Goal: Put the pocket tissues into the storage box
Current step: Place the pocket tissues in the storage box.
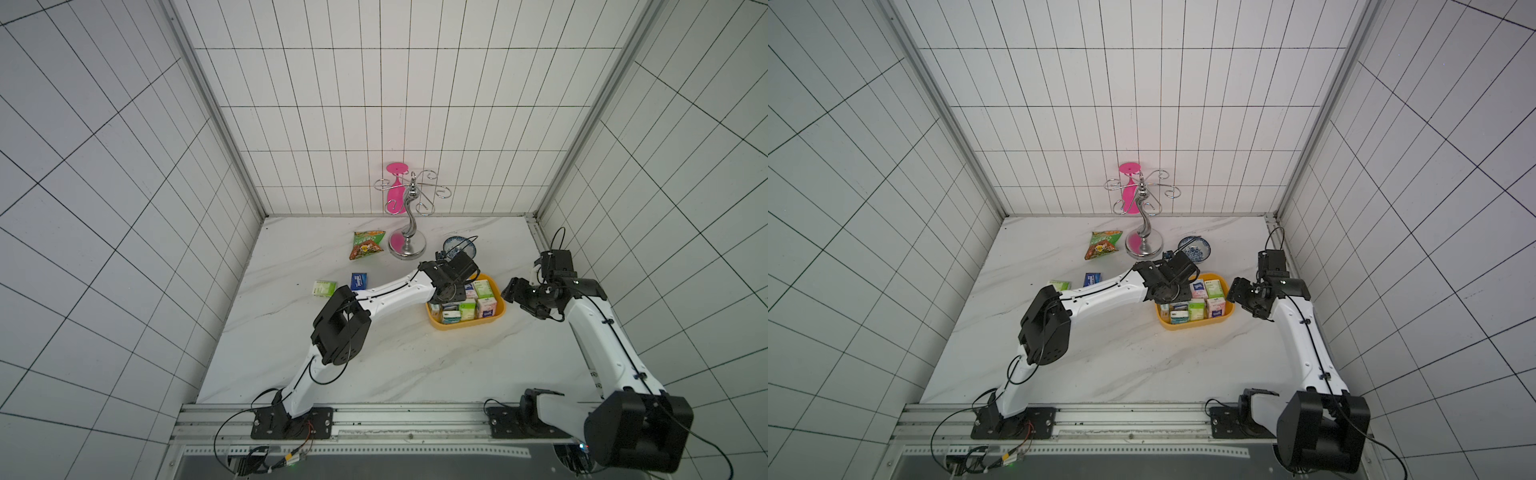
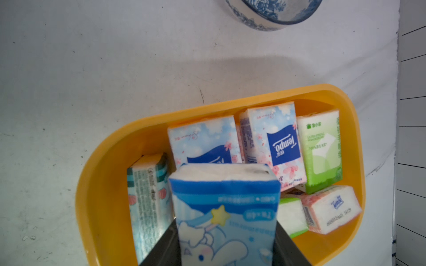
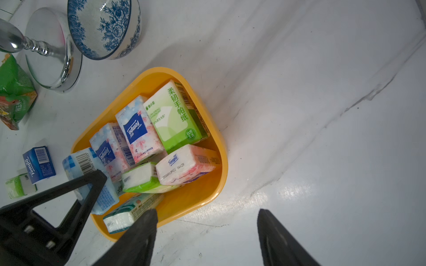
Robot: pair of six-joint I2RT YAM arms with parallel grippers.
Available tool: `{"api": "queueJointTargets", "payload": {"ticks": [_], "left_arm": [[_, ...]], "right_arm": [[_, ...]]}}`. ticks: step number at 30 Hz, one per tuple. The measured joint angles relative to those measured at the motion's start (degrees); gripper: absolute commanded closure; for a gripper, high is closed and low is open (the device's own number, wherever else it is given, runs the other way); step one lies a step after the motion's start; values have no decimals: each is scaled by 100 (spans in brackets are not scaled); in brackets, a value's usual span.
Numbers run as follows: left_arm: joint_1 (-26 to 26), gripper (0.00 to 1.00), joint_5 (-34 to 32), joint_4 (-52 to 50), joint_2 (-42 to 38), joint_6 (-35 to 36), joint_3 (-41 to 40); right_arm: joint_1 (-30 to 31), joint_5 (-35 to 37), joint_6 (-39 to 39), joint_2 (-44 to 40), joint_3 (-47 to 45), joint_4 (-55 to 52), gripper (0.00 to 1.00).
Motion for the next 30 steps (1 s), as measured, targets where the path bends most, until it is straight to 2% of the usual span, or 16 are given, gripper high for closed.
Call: {"api": "queueJointTargets", "payload": {"ticks": [6, 8, 15, 17, 18, 24, 30], "left_arm": [[2, 34, -66, -92, 48, -20, 2], [2, 26, -57, -98, 48, -17, 2], [2, 18, -24, -111, -24, -31, 0], [2, 5, -74, -116, -160, 31, -22], [2, 3, -118, -114, -278, 59, -57], [138, 2, -409, -28, -1384, 275, -540], [931, 2, -422, 210, -2345, 595, -1475]], "right_arm": [[0, -2, 0, 0, 0, -2, 27], [0, -2, 0, 0, 0, -2, 27], [0, -4, -2, 0, 0, -24, 27], [0, -15, -2, 0, 2, -35, 27], [0, -22, -2, 0, 2, -42, 27], [83, -39, 2, 13, 11, -55, 28], [365, -48, 83, 50, 11, -55, 28]]}}
